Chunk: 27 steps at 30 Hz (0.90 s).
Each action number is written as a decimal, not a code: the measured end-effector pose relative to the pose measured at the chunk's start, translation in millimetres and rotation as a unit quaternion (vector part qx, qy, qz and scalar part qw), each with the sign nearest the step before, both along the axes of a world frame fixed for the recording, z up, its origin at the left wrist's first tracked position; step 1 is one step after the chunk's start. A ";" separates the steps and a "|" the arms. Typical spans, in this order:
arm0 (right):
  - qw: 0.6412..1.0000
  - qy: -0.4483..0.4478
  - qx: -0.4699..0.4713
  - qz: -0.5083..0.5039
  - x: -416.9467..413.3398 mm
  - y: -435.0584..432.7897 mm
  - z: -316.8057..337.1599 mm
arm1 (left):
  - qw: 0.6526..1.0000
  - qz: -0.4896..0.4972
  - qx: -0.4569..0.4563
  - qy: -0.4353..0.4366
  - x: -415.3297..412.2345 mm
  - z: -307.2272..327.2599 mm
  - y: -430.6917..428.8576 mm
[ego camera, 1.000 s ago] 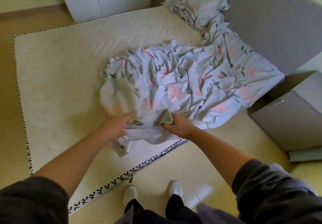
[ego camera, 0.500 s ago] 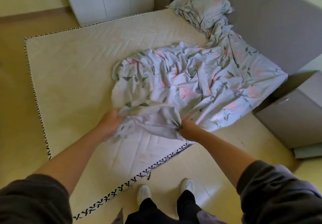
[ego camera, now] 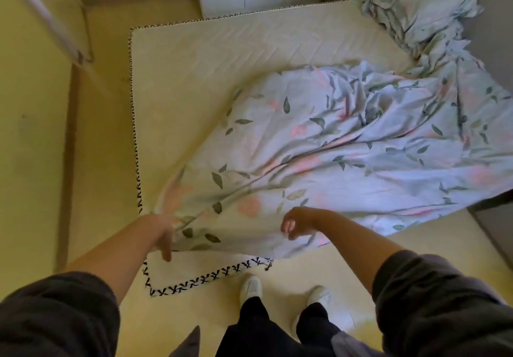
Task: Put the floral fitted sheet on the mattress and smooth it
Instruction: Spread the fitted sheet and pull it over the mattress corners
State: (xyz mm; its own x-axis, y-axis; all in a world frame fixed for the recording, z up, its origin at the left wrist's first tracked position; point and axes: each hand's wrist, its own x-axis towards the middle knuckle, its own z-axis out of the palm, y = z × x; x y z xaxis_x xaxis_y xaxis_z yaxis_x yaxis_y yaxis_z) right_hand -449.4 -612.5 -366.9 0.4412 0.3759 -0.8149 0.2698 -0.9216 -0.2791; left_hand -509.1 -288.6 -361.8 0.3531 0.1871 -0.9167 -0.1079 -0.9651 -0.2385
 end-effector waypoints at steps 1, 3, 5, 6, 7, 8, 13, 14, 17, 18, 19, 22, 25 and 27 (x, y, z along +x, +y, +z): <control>1.000 0.005 0.005 -0.008 1.9 -5.9 -0.6 | 1.000 0.011 -0.021 0.008 0.1 -3.0 -6.3; 0.999 -0.009 0.017 -0.041 7.0 -22.0 1.1 | 0.997 0.020 -0.068 -0.004 8.0 -11.8 -24.3; 0.996 -0.030 0.024 -0.079 12.8 -43.9 1.5 | 0.994 0.008 -0.105 -0.033 22.2 -16.5 -50.6; 0.994 -0.036 0.026 -0.101 15.9 -58.9 0.6 | 0.992 -0.006 -0.120 -0.045 31.3 -19.2 -67.3; 0.991 -0.043 0.027 -0.127 20.3 -81.9 1.6 | 0.989 -0.026 -0.137 -0.051 46.2 -23.7 -91.4; 0.988 -0.042 0.029 -0.143 21.3 -94.3 -0.1 | 0.987 -0.039 -0.147 -0.054 52.3 -24.9 -105.7; 0.966 -0.064 0.007 -0.251 27.6 -225.8 1.2 | 0.969 -0.106 -0.212 -0.063 117.3 -30.7 -249.4; 0.961 -0.067 0.007 -0.267 27.8 -249.5 -1.2 | 0.966 -0.114 -0.224 -0.066 126.7 -27.7 -276.9; 0.942 -0.081 -0.002 -0.325 34.1 -345.6 -0.6 | 0.952 -0.129 -0.266 -0.076 162.4 -32.0 -388.9; 0.937 -0.089 -0.001 -0.338 36.5 -368.0 -1.4 | 0.950 -0.120 -0.277 -0.079 168.9 -33.1 -415.5; 0.929 -0.094 -0.004 -0.358 41.4 -401.9 0.3 | 0.946 -0.118 -0.291 -0.076 179.8 -35.0 -454.9; 0.920 -0.105 -0.015 -0.378 56.9 -489.2 5.9 | 0.937 -0.102 -0.325 -0.076 200.0 -38.4 -551.2; 0.914 -0.136 -0.021 -0.382 84.8 -560.0 13.4 | 0.931 -0.071 -0.351 -0.077 222.4 -41.0 -622.8; 0.918 -0.150 -0.024 -0.366 105.1 -588.0 16.9 | 0.928 -0.051 -0.362 -0.073 239.1 -40.8 -651.3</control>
State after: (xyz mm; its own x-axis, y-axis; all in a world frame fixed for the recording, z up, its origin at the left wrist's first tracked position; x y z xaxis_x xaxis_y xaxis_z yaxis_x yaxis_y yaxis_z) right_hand -344.2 -1200.5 -350.0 0.7686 -0.1447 -0.6231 -0.3691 -0.8960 -0.2471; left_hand -270.0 -939.9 -402.6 0.4653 -0.5007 -0.7300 -0.2252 -0.8645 0.4494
